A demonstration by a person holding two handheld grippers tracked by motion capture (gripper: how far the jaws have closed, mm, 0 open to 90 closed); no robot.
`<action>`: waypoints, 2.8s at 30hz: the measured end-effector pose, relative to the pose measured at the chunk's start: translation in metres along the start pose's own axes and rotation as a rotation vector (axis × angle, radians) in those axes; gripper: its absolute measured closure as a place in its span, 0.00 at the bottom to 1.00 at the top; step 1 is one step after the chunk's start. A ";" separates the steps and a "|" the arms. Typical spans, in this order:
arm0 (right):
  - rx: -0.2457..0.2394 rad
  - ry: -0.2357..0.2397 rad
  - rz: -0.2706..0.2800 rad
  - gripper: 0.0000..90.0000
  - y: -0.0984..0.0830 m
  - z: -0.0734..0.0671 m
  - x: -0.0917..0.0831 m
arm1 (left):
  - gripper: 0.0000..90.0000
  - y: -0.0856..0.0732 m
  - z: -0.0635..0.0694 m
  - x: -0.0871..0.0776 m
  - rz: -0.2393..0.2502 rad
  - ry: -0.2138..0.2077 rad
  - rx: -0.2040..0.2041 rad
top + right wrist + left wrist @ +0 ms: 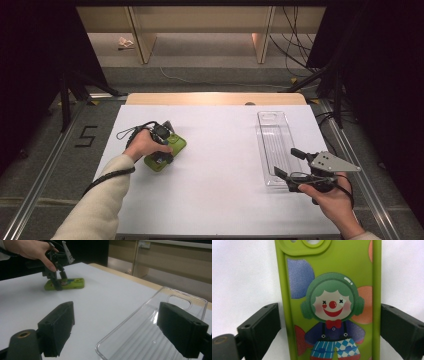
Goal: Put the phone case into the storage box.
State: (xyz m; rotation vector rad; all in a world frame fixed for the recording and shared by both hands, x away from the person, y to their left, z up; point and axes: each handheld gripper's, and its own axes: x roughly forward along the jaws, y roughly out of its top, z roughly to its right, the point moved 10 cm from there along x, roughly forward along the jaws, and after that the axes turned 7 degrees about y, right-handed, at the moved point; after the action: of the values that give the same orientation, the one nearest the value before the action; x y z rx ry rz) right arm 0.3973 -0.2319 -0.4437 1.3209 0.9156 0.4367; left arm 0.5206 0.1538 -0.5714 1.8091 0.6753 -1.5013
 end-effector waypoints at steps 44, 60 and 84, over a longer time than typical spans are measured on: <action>-0.004 -0.002 0.002 0.18 0.001 0.000 0.000 | 0.18 -0.008 0.003 -0.007 0.066 -0.002 -0.064; -0.004 -0.004 0.001 0.18 0.000 0.000 0.000 | 0.18 -0.011 0.016 -0.024 0.257 0.028 -0.091; -0.005 -0.001 0.000 0.18 0.000 -0.001 0.000 | 0.18 -0.010 0.036 -0.054 0.477 0.094 -0.081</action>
State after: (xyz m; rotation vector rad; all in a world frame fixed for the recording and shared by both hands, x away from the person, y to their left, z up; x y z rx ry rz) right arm 0.3966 -0.2318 -0.4436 1.3165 0.9130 0.4374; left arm 0.4791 0.1340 -0.5239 1.8247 0.3076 -1.0638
